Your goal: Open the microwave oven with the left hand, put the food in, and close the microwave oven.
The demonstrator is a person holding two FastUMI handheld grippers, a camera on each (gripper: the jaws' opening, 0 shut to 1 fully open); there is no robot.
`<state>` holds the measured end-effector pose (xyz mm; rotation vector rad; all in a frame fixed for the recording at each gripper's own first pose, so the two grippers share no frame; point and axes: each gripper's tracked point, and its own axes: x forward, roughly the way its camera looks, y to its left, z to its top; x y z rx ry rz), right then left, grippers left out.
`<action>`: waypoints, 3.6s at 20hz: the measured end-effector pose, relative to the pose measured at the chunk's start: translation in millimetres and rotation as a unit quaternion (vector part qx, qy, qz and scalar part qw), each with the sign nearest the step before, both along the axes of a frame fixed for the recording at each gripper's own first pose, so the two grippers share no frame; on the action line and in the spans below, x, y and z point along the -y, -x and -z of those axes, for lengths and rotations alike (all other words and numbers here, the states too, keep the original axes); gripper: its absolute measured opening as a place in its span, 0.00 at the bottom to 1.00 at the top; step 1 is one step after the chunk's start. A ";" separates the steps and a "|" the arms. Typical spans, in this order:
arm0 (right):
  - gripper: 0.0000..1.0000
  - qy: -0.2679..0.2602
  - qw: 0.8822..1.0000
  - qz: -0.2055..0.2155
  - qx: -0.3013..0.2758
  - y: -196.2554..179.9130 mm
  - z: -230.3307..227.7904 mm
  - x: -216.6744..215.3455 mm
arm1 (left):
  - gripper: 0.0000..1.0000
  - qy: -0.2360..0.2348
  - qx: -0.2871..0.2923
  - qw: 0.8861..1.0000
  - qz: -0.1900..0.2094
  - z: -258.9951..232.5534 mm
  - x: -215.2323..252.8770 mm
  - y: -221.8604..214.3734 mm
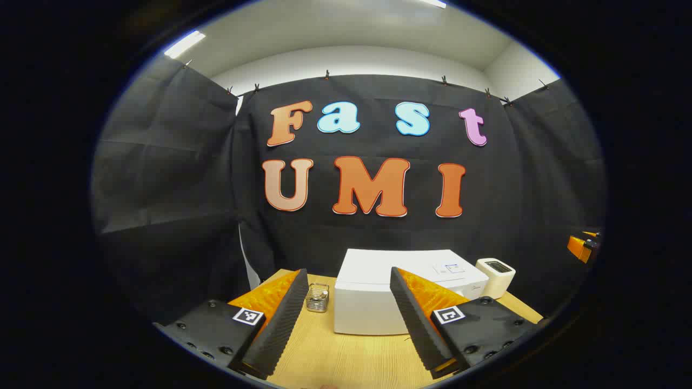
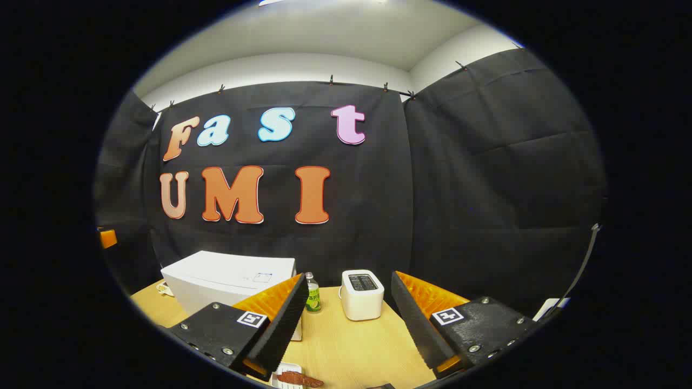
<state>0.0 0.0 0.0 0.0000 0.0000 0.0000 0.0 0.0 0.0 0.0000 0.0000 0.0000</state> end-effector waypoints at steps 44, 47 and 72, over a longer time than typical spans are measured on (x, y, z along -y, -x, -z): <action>0.95 0.006 0.996 0.049 -0.071 13.1 43.5 45.3 | 0.99 -0.029 -0.048 0.980 0.189 210.1 269.5 -129.4; 0.95 0.010 0.995 0.052 -0.079 14.1 50.1 49.0 | 0.99 -0.019 -0.052 0.982 0.183 223.8 274.0 -138.1; 0.95 0.009 0.996 0.019 -0.091 24.8 52.9 11.9 | 0.10 -0.028 -0.072 0.968 0.238 234.1 234.1 -34.8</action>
